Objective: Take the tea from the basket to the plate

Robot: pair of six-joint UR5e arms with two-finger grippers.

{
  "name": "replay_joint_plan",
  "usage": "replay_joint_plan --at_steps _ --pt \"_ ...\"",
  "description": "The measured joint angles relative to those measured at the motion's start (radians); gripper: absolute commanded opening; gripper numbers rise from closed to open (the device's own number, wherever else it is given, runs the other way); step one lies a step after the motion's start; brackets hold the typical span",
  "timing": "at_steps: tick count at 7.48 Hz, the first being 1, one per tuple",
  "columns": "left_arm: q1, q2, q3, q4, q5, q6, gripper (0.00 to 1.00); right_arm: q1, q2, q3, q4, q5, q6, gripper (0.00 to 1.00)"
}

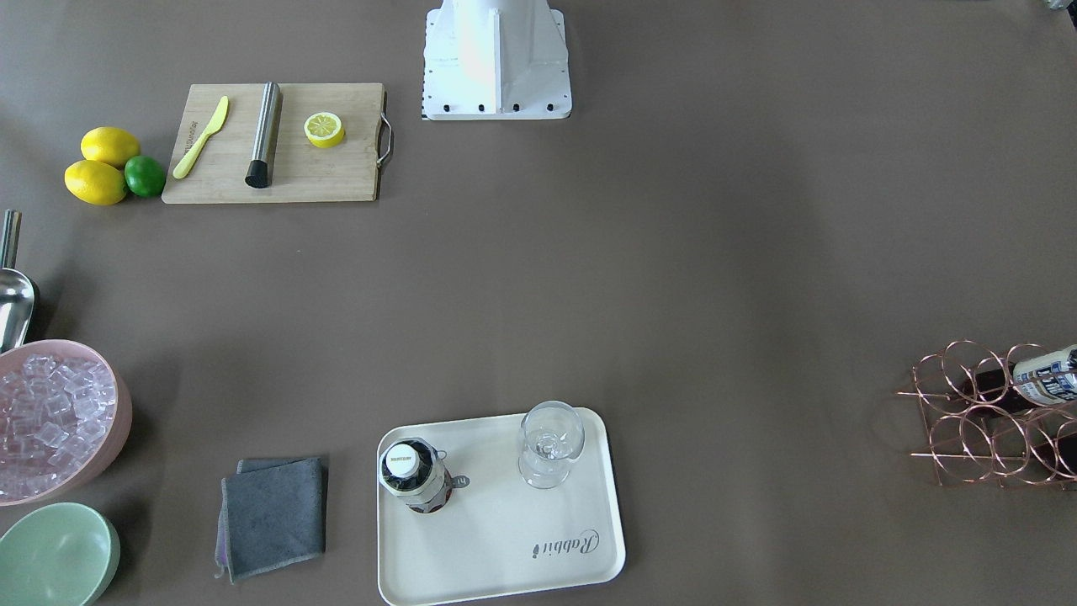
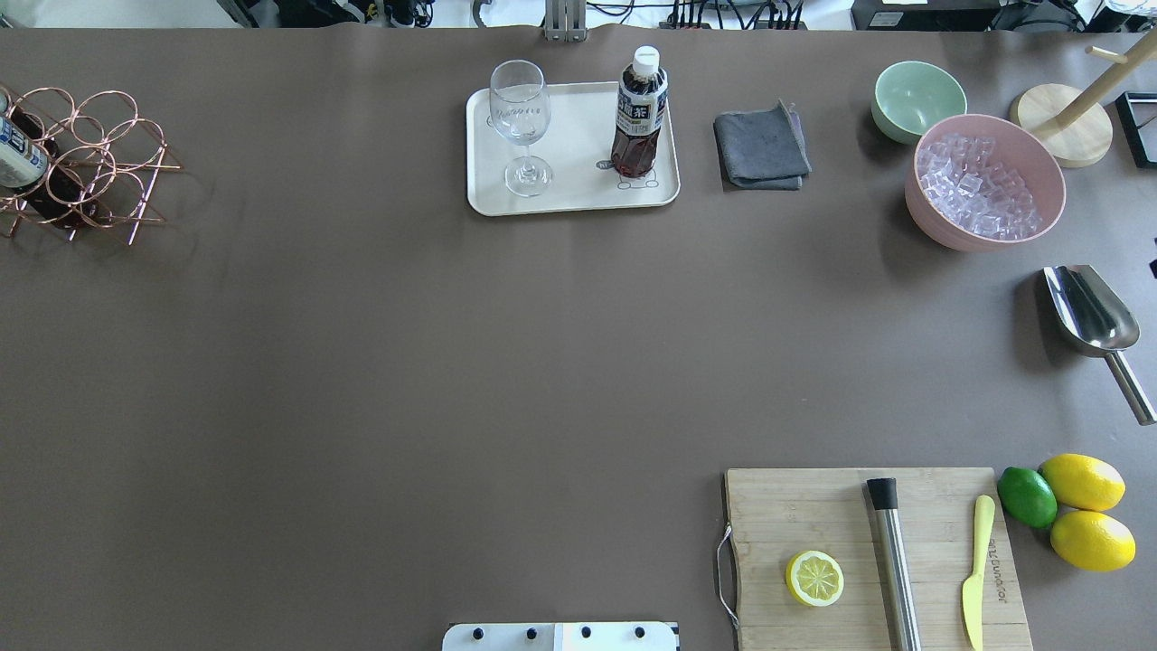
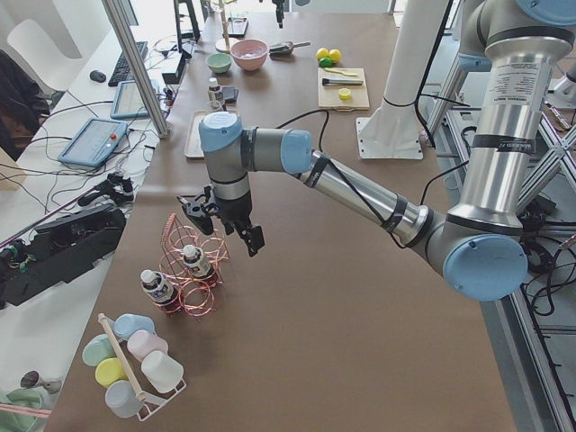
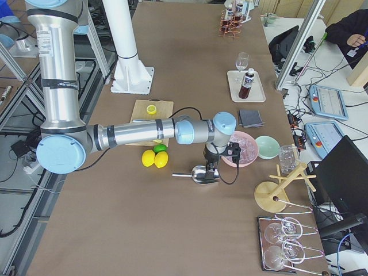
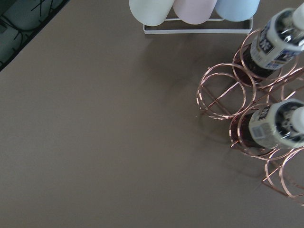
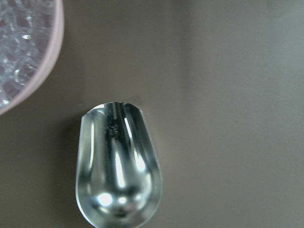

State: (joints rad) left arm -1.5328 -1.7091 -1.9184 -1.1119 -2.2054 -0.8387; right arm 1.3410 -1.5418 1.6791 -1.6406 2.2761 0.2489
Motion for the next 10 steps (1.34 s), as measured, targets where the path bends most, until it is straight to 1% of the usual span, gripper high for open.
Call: replay_joint_plan --at_steps 2,3,5,7,9,10 --pt "-0.003 0.111 0.015 -0.054 -0.002 0.276 0.98 0.113 -0.071 -0.039 0.001 0.009 -0.086 1.00" --pt "-0.008 0.162 0.024 -0.088 -0.003 0.404 0.98 0.141 -0.087 -0.046 -0.001 0.010 -0.112 1.00" --pt "-0.061 0.240 0.029 -0.118 -0.006 0.603 0.98 0.161 -0.095 -0.051 -0.003 0.021 -0.126 1.00" --pt "-0.087 0.297 0.050 -0.184 -0.020 0.734 0.98 0.165 -0.097 -0.055 -0.005 0.026 -0.125 1.00" --pt "-0.085 0.317 0.091 -0.265 -0.035 0.784 0.98 0.177 -0.096 -0.079 -0.005 0.040 -0.124 1.00" --pt "-0.081 0.320 0.124 -0.338 -0.041 0.792 0.98 0.185 -0.094 -0.087 -0.004 0.051 -0.123 1.00"
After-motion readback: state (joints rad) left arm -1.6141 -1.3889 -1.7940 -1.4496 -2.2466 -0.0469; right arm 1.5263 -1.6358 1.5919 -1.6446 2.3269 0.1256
